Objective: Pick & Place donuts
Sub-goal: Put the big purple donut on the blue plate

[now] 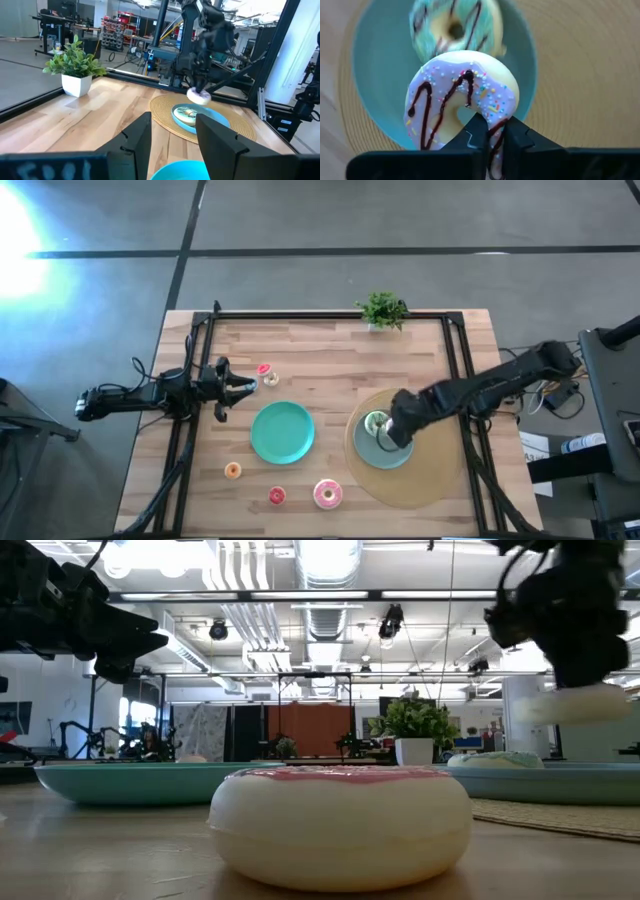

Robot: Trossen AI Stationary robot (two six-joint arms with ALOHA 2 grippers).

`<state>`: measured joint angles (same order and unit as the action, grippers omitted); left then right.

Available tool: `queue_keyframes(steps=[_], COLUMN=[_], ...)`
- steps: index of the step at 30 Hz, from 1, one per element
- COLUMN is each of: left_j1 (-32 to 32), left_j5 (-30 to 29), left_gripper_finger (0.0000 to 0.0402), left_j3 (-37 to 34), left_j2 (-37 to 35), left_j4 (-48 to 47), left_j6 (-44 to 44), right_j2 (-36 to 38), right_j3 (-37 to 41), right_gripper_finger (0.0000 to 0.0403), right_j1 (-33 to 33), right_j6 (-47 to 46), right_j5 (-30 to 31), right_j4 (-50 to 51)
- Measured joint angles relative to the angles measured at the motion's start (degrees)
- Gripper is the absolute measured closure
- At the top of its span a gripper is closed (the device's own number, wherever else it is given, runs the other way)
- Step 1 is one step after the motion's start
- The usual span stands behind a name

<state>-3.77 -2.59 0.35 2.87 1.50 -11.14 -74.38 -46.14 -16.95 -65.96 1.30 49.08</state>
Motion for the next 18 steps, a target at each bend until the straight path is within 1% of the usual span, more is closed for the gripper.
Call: queue_keyframes(steps=[4, 8, 13, 18], left_j1=[0.0, 0.0, 0.0, 0.0], left_j5=[0.0, 0.0, 0.0, 0.0], left_gripper_finger=[0.0273, 0.0273, 0.0273, 0.0273], left_j3=[0.0, 0.0, 0.0, 0.0], left_j2=[0.0, 0.0, 0.0, 0.0], left_j4=[0.0, 0.0, 0.0, 0.0], left_j6=[0.0, 0.0, 0.0, 0.0], right_j2=[-1.8, -3.7, -5.8, -6.6], right_j3=[1.8, 1.9, 1.5, 1.5], right_gripper_finger=[0.0359, 0.0333, 0.0284, 0.0229], right_j1=[-2.5, -3.0, -3.1, -3.1], right_j6=[-3.9, -2.4, 2.8, 3.0], right_j5=[0.0, -0.6, -2.7, -2.7], right_j4=[-2.4, -4.4, -6.2, -6.1])
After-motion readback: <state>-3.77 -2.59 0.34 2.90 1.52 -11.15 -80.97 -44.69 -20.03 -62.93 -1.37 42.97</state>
